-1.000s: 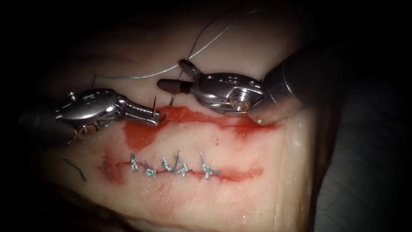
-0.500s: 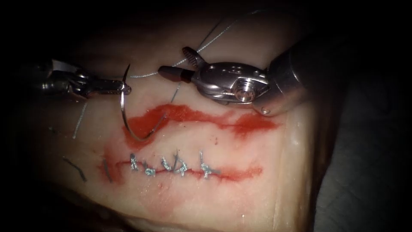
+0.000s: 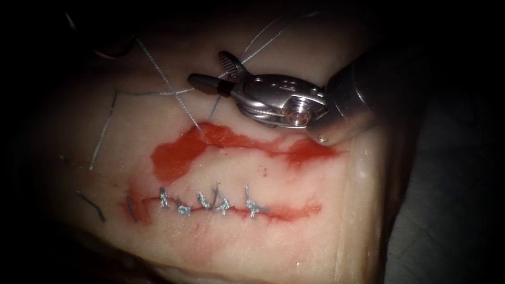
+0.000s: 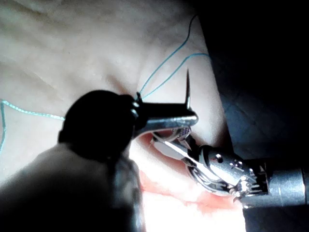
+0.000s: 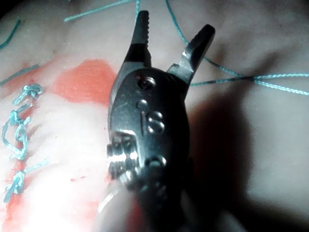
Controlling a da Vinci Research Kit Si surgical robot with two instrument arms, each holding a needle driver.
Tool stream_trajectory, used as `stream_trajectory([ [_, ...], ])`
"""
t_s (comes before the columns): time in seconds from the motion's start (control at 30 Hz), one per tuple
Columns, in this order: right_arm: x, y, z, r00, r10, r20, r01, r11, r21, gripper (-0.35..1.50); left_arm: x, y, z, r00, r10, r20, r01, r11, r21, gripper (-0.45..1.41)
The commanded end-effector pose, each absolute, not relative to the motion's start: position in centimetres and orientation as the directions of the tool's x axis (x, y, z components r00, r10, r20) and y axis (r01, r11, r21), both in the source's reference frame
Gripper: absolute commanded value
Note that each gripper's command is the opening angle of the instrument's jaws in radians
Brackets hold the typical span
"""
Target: Wound Closure
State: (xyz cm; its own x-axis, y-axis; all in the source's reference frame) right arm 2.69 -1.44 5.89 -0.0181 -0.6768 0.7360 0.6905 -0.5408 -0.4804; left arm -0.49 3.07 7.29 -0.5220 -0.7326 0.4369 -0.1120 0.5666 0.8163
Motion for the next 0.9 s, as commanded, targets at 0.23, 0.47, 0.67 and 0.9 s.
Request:
stream_trajectory([
  [0.23, 2.58, -1.2, 5.6, 0.262, -0.774, 0.576, 0.54, -0.378, -0.752, 1.21, -1.27, 2.6, 7.6, -0.17, -0.119, 0.978, -0.009, 0.993, 0.12, -0.45],
  [0.47, 2.36, -1.3, 5.6, 0.327, -0.888, 0.324, 0.336, -0.211, -0.918, 1.2, -1.77, 1.9, 8.0, -0.043, 0.175, 0.984, -0.309, 0.934, -0.18, -0.45],
  [0.67, 2.23, -1.5, 5.6, 0.18, -0.972, 0.152, 0.382, -0.074, -0.921, 1.11, -1.81, 1.9, 8.1, -0.03, 0.212, 0.977, -0.347, 0.914, -0.209, -0.45],
  [0.9, 2.25, -1.6, 5.7, 0.098, -0.992, 0.075, 0.357, -0.035, -0.934, 1.04, -1.8, 1.9, 8.0, -0.016, 0.225, 0.974, -0.335, 0.917, -0.218, -0.45],
])
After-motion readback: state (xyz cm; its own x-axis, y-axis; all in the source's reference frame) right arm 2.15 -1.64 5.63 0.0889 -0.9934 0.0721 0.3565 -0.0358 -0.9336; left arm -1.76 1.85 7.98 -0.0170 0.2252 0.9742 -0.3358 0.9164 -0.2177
